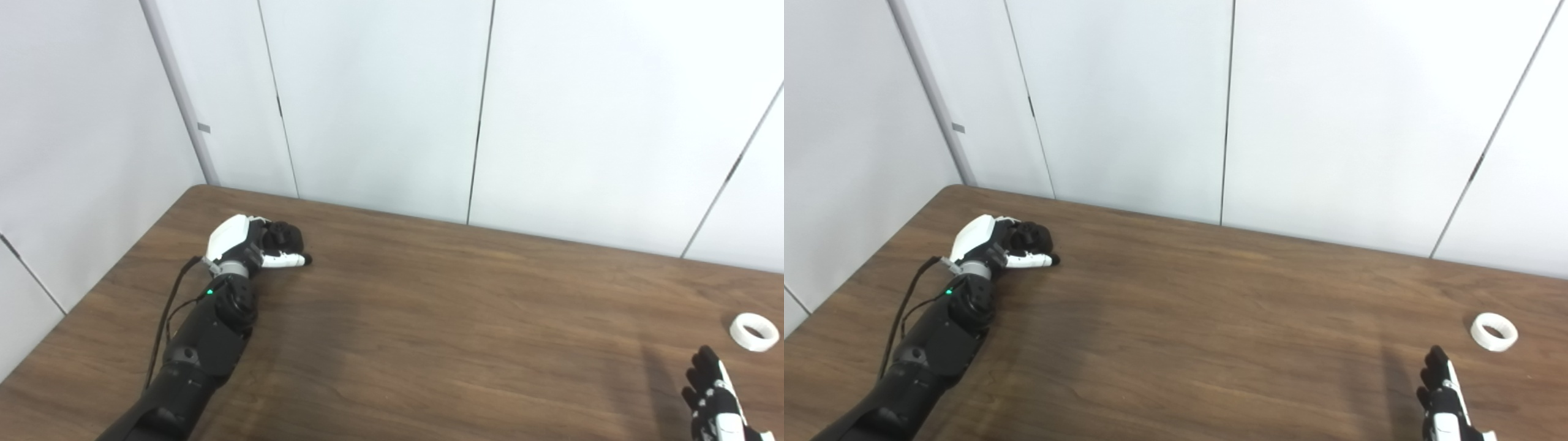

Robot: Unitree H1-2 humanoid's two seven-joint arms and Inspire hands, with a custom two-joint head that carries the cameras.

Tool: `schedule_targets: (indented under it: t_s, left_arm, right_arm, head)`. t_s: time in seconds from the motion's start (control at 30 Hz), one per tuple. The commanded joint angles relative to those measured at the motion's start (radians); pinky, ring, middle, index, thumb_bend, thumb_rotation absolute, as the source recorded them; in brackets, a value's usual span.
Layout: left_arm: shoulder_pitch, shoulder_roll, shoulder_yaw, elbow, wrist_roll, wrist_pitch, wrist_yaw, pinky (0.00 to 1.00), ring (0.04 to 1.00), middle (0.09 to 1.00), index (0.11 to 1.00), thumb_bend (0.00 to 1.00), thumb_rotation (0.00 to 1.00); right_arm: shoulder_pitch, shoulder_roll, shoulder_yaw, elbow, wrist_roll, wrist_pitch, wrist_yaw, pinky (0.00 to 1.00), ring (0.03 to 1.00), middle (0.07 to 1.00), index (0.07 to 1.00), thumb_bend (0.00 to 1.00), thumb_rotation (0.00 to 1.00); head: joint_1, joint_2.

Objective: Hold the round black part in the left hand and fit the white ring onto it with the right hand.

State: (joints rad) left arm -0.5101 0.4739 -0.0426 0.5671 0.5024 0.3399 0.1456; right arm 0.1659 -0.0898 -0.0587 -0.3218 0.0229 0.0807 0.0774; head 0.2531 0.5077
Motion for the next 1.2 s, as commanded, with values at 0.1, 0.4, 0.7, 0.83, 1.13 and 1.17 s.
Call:
schedule_targets:
  t_s: [0.1, 0.4, 0.7, 0.83, 1.13, 1.17]
  left_arm:
    - [-0.043, 0.033, 0.002, -0.011, 0.004, -0.03, 0.036, 1.0, 0.997, 0.933, 0.771, 0.98, 0.34]
    - [-0.032, 0.029, 0.016, -0.007, -0.002, -0.048, 0.081, 1.0, 0.947, 0.894, 0.668, 0.92, 0.27]
    - [-0.025, 0.024, 0.024, 0.012, 0.009, -0.068, 0.16, 1.0, 0.875, 0.765, 0.484, 0.53, 0.05]
    - [-0.021, 0.029, 0.011, 0.009, 0.019, -0.066, 0.171, 1.0, 0.869, 0.758, 0.484, 0.52, 0.05]
    - [-0.003, 0.027, 0.004, -0.031, 0.037, -0.06, 0.192, 1.0, 0.858, 0.743, 0.484, 0.52, 0.05]
    - [0.0, 0.027, 0.004, -0.038, 0.037, -0.063, 0.193, 1.0, 0.856, 0.744, 0.484, 0.52, 0.05]
  right_arm:
    - [0.037, 0.004, 0.005, -0.051, 0.001, -0.003, -0.005, 1.0, 1.0, 1.0, 1.0, 0.46, 1.0]
    - [0.041, 0.0, 0.004, -0.063, -0.004, 0.006, -0.006, 1.0, 1.0, 1.0, 1.0, 0.43, 1.0]
    - [0.042, -0.003, -0.003, -0.074, -0.002, 0.021, -0.006, 1.0, 1.0, 1.0, 1.0, 0.43, 1.0]
    - [0.041, -0.004, -0.006, -0.074, 0.005, 0.026, -0.003, 1.0, 1.0, 1.0, 1.0, 0.44, 1.0]
    - [0.043, -0.006, -0.009, -0.076, 0.02, 0.027, 0.003, 1.0, 1.0, 1.0, 1.0, 0.46, 1.0]
    - [0.043, -0.006, -0.008, -0.075, 0.019, 0.025, 0.003, 1.0, 1.0, 1.0, 1.0, 0.45, 1.0]
  head:
    - [0.002, 0.003]
    - [0.008, 0.006]
    - [0.012, 0.009]
    - [0.016, 0.009]
    - [0.018, 0.008]
    - [0.016, 0.01]
